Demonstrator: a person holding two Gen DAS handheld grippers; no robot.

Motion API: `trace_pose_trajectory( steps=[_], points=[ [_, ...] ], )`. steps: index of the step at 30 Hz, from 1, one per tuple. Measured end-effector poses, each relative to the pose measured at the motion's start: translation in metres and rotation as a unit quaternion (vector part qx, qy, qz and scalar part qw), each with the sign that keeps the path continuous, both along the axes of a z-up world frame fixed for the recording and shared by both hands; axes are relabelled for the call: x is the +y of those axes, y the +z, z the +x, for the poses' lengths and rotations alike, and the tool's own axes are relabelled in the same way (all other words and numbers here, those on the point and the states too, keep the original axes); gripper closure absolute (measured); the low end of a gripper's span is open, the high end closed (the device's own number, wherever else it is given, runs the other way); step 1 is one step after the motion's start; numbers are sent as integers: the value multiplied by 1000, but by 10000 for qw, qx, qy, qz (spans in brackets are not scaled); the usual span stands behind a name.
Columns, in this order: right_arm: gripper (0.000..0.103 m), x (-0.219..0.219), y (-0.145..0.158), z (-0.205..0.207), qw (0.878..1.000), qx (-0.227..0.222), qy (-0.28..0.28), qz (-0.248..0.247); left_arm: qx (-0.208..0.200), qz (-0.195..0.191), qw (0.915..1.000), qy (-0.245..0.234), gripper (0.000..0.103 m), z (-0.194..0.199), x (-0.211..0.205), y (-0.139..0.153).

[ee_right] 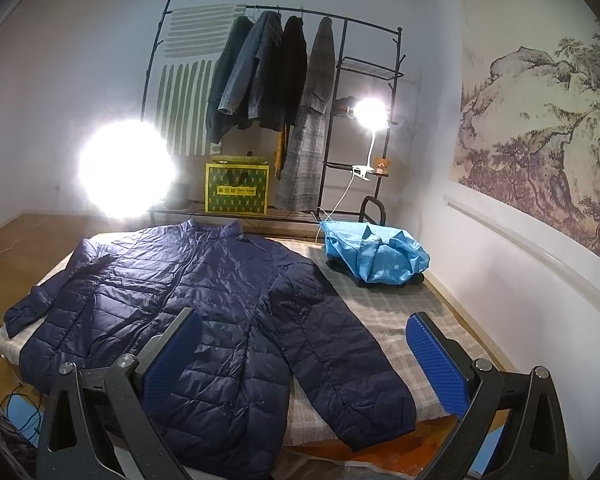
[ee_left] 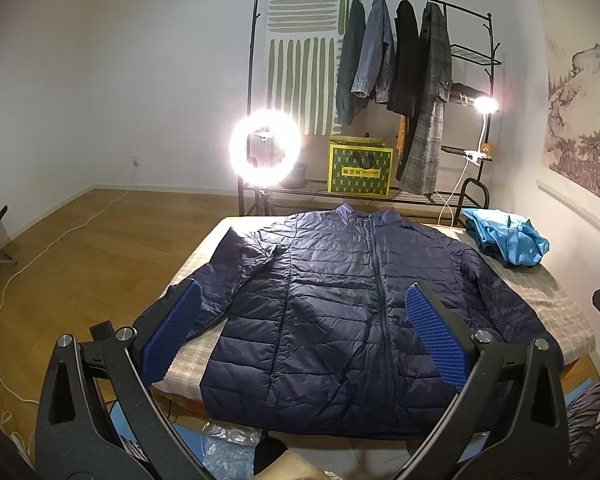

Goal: Fold large clothes

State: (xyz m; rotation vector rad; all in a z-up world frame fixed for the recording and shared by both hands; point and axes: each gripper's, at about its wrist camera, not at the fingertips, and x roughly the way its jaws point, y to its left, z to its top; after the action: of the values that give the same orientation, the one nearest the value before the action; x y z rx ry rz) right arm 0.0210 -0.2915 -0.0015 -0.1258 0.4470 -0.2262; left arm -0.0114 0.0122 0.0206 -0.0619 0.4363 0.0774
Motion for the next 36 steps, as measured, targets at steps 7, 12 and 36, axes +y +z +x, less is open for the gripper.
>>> trace_pose_trajectory(
  steps=[7, 12, 36],
  points=[
    [0, -1, 2, -1, 10000, -19, -2, -13, -8, 9, 10000, 9, 0, -1, -1, -1],
    [0, 0, 1, -1, 10000, -19, -2, -7, -9, 11, 10000, 7, 0, -1, -1, -1],
    [0, 1, 2, 0, 10000, 0, -6, -19, -18, -1, 10000, -2, 0, -2, 1, 0]
  ],
)
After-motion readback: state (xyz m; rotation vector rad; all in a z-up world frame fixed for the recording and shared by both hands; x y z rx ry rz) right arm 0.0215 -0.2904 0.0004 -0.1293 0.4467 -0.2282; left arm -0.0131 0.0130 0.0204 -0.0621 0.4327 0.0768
